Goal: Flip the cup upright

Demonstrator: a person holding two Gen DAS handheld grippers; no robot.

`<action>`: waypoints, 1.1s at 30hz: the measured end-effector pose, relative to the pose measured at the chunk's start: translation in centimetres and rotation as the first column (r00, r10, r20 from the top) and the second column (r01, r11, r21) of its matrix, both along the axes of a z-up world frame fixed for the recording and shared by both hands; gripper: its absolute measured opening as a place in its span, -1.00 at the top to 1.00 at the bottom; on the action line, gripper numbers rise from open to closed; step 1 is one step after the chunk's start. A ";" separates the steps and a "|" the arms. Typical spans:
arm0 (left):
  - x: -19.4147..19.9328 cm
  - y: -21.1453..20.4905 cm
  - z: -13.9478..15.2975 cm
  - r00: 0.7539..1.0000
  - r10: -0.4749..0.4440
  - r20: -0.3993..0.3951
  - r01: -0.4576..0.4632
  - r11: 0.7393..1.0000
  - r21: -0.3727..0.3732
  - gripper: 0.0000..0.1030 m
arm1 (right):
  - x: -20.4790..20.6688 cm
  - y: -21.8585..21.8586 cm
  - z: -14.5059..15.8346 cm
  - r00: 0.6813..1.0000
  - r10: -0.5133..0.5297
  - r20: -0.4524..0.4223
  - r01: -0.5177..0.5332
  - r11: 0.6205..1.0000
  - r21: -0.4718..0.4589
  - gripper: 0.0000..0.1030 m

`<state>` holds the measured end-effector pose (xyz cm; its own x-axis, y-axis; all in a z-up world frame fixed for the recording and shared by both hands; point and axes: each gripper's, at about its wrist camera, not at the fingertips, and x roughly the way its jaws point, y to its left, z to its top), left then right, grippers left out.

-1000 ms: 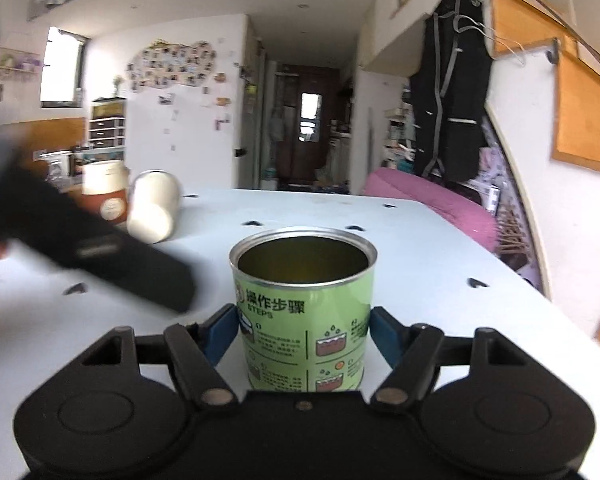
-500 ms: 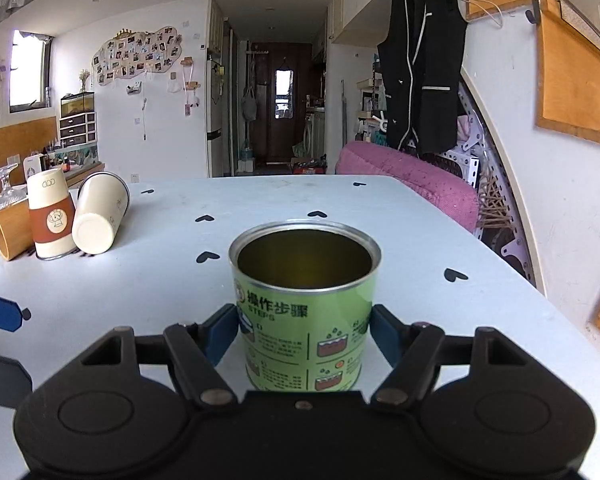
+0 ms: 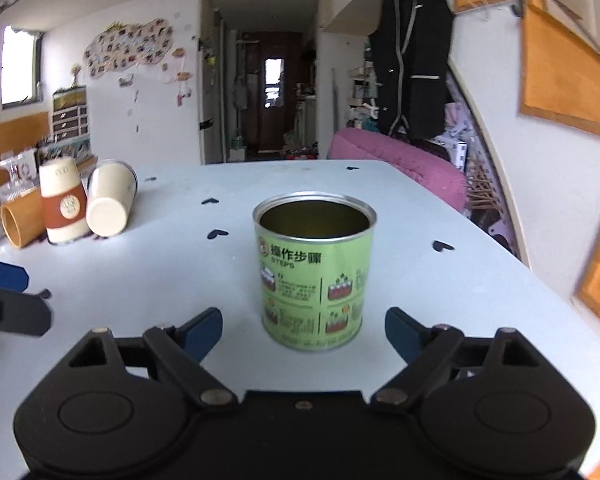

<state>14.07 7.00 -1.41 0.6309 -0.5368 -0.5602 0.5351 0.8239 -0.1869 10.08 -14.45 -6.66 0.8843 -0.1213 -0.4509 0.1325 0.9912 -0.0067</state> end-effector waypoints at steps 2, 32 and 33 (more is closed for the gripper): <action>-0.6 0.8 0.2 0.999 0.033 0.026 -0.033 0.999 0.003 -0.90 | -1.6 0.6 0.6 0.999 -0.027 0.021 0.027 1.000 0.005 -0.85; -9.7 9.6 1.4 0.909 0.330 0.255 -0.339 0.941 -0.009 -1.00 | -11.5 8.0 5.5 0.982 -0.057 0.178 0.068 0.996 -0.057 -1.00; -9.8 9.6 1.4 0.909 0.329 0.255 -0.338 0.941 -0.009 -1.00 | -11.6 8.0 5.5 0.983 -0.055 0.176 0.065 0.996 -0.054 -1.00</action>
